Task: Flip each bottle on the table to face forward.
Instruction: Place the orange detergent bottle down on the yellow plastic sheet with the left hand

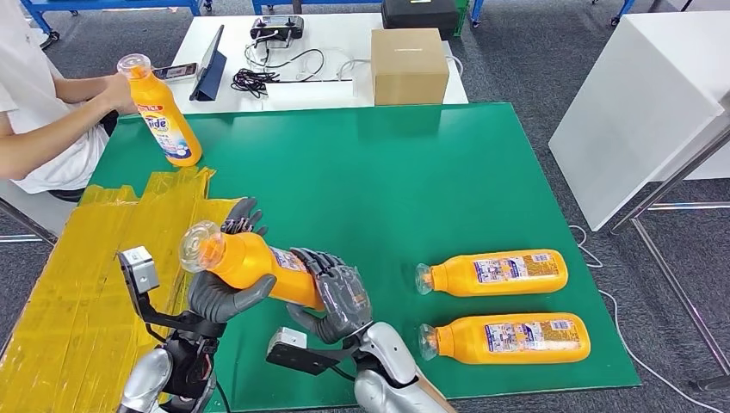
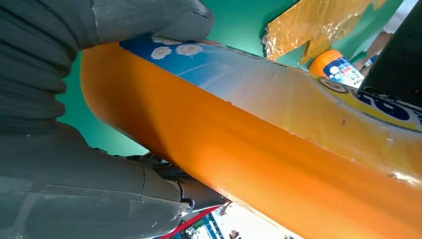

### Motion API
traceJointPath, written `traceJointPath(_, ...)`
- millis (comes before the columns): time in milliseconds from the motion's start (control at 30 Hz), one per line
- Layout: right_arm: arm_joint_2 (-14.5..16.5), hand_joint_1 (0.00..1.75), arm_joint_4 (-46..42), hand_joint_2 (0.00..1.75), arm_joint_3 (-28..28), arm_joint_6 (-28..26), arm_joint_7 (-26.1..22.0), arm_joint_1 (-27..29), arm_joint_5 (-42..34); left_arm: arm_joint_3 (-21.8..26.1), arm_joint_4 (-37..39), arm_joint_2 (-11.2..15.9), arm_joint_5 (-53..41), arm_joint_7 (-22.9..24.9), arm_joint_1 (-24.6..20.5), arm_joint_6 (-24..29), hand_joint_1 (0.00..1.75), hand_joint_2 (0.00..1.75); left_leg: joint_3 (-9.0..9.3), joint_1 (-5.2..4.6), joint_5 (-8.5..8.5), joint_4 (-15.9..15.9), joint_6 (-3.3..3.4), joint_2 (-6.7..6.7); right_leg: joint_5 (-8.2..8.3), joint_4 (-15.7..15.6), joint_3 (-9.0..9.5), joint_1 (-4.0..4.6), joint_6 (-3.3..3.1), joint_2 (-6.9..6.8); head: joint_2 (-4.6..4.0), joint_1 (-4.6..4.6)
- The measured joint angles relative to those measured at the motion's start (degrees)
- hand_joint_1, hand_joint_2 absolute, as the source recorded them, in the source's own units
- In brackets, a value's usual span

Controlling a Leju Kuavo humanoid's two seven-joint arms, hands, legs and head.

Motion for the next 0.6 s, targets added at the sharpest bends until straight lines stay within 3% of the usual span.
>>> traceJointPath(67, 0.04, 1.75, 0.31, 1.75, 0.13, -0.09, 0.12, -0.19, 0.0, 0.0, 0.0, 0.04, 0.0, 0.01, 0.02, -0.01, 0.0, 1.75, -0.01, 0.0, 0.0, 0.0, 0.0, 0.0, 0.0, 0.0, -0.01, 0.0, 0.0, 0.0, 0.0, 0.0)
traceJointPath(200, 0.05, 1.75, 0.8, 1.75, 0.62, -0.11, 0.27, -0.58, -0.15, 0.02, 0.01, 0.04, 0.38, -0.09, 0.05, 0.0, 1.75, 1.75, -0.02, 0.0, 0.0, 0.0, 0.0, 0.0, 0.0, 0.0, -0.02, 0.0, 0.0, 0.0, 0.0, 0.0)
traceJointPath(600, -0.44, 1.75, 0.18, 1.75, 1.78, -0.37, -0.13, 0.53, -2.15, 0.11, 0.0, -0.74, 0.76, -1.55, 1.5, 0.92, 1.75, 1.75, -0.05, 0.0, 0.0, 0.0, 0.0, 0.01, 0.0, 0.0, -0.07, 0.0, 0.0, 0.0, 0.0, 0.0)
